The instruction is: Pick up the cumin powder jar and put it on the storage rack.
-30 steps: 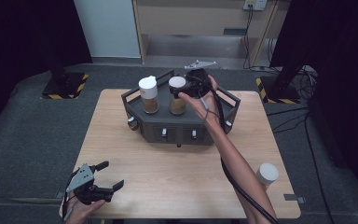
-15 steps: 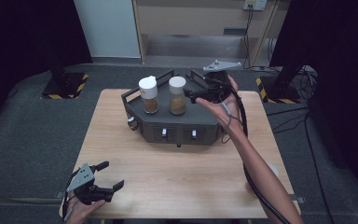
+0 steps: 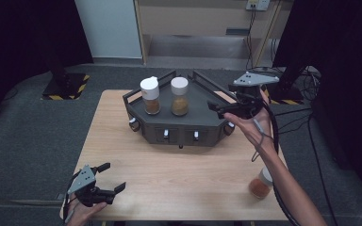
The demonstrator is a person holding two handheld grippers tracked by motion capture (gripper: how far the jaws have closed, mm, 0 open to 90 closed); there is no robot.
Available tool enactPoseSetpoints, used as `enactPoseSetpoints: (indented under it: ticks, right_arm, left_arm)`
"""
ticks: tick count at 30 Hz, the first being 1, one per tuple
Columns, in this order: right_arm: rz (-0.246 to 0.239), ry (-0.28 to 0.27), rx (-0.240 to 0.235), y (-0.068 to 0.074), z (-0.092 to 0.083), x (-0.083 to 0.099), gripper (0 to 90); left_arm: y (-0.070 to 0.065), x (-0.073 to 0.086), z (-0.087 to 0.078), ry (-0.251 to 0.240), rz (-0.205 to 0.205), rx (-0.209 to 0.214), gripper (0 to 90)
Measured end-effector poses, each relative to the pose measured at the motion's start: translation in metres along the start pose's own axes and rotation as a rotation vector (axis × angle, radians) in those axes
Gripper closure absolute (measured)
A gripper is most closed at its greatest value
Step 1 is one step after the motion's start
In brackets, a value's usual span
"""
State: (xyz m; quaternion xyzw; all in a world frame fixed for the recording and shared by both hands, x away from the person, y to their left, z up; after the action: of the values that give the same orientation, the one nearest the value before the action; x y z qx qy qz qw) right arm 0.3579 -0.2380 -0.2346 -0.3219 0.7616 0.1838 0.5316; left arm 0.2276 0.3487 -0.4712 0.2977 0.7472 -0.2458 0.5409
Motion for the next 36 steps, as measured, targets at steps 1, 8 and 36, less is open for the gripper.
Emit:
enactPoseSetpoints:
  ticks: [1,8,36]
  right_arm:
    - [-0.003,-0.001,0.003,0.001,-0.005,0.003,5.4]
    - [0.013,-0.031,0.009,0.002,-0.038,0.028,5.3]
    - [0.064,-0.101,0.164,0.027,-0.122,0.134,2.5]
  left_arm:
    - [0.0,0.0,0.0,-0.001,0.0,0.0,2.0]
    - [0.0,0.0,0.0,0.001,0.0,-0.001,2.0]
    - [-0.001,-0.001,0.0,0.005,0.001,-0.003,1.8]
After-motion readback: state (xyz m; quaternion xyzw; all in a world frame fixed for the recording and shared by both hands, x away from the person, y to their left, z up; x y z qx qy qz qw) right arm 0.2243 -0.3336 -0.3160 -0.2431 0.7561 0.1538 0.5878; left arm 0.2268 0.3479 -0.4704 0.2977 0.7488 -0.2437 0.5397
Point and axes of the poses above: each handheld gripper's, and its own axes: z roughly forward along the jaws, x roughly out of its underside, y roughly to its left, the point moved 5 cm from there along z, roughly forward along the jaws, and after that the axes turned 1 degree about -y, right-handed, at the moved point
